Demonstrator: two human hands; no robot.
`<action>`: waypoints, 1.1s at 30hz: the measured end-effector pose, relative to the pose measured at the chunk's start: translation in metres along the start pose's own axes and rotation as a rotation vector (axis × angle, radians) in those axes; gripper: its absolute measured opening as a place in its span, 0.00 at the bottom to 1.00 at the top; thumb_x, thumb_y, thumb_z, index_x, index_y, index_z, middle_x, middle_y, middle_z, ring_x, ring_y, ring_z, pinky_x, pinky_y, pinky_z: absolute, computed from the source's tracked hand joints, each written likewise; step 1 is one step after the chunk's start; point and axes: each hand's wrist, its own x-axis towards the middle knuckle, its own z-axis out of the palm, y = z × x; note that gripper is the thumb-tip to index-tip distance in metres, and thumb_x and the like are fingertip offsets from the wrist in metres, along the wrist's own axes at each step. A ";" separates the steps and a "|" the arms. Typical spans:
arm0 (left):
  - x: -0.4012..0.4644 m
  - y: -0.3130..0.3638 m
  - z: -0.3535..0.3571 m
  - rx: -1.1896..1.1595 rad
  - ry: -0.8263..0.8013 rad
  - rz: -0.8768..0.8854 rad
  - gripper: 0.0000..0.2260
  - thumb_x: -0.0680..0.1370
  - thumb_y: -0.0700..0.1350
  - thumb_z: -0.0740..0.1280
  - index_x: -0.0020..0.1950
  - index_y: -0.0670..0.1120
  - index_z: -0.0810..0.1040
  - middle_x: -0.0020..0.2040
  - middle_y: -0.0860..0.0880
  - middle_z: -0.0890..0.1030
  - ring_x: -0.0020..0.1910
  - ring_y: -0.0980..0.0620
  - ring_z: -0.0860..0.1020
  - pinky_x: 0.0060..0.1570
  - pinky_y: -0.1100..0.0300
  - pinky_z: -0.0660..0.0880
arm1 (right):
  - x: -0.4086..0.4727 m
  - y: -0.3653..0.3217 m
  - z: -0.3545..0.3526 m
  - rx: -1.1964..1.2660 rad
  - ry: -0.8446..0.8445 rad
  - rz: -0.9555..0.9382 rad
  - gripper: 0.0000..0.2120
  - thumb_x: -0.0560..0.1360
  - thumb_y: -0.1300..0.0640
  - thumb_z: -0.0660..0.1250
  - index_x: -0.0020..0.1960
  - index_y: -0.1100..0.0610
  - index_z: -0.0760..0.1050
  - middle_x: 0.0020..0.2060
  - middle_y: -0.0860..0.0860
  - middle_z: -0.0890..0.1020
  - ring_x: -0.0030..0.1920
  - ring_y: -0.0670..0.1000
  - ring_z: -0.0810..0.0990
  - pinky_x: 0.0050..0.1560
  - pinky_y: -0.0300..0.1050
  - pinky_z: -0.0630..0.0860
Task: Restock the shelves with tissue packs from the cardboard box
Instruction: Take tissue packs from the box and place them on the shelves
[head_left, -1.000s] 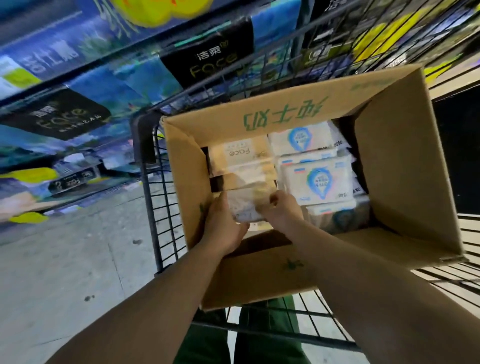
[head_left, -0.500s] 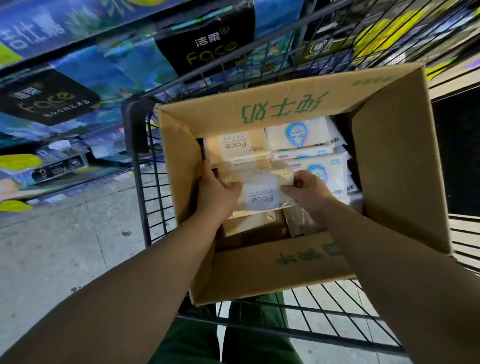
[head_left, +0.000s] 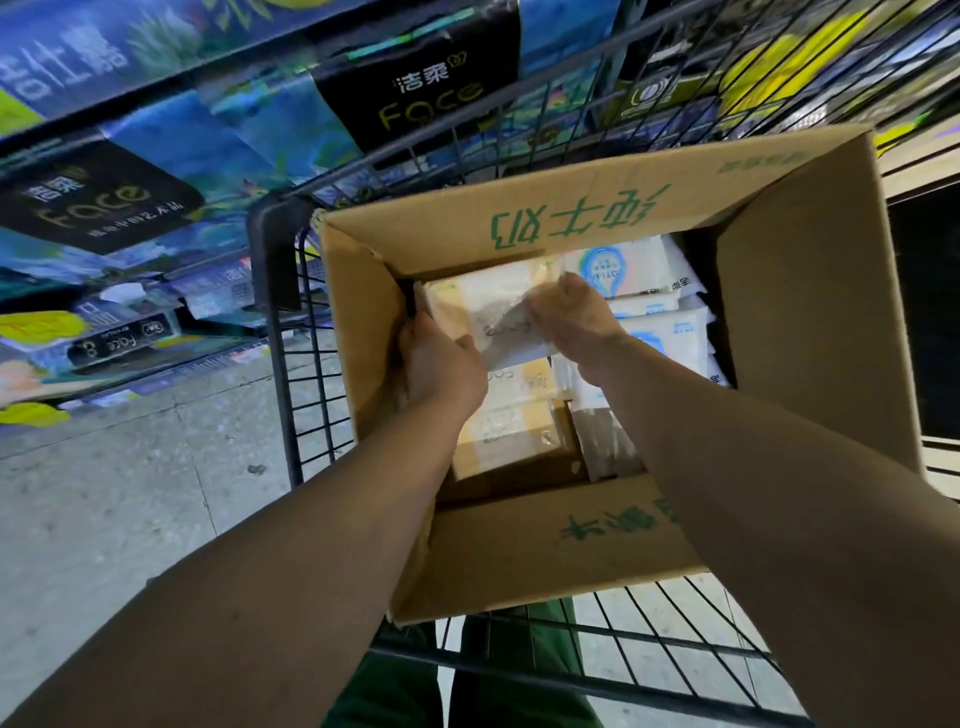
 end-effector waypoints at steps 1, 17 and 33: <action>0.003 -0.002 0.003 0.013 -0.015 -0.009 0.21 0.80 0.46 0.62 0.73 0.44 0.63 0.70 0.44 0.69 0.66 0.42 0.72 0.62 0.48 0.72 | 0.001 0.003 0.000 -0.061 -0.024 0.008 0.06 0.79 0.61 0.56 0.51 0.59 0.71 0.45 0.54 0.70 0.44 0.51 0.69 0.36 0.39 0.68; -0.017 -0.025 -0.002 0.133 -0.363 -0.127 0.26 0.79 0.59 0.61 0.70 0.44 0.69 0.64 0.45 0.75 0.60 0.43 0.75 0.58 0.52 0.74 | -0.047 0.062 -0.021 0.171 -0.081 0.303 0.18 0.75 0.45 0.68 0.59 0.55 0.75 0.47 0.49 0.81 0.45 0.48 0.79 0.46 0.43 0.74; -0.094 0.016 -0.120 -0.238 -0.416 0.171 0.13 0.76 0.40 0.69 0.59 0.42 0.73 0.58 0.44 0.79 0.53 0.47 0.78 0.53 0.54 0.76 | -0.143 -0.027 -0.047 0.505 -0.141 0.021 0.25 0.73 0.64 0.68 0.68 0.58 0.64 0.50 0.55 0.82 0.39 0.53 0.76 0.46 0.51 0.76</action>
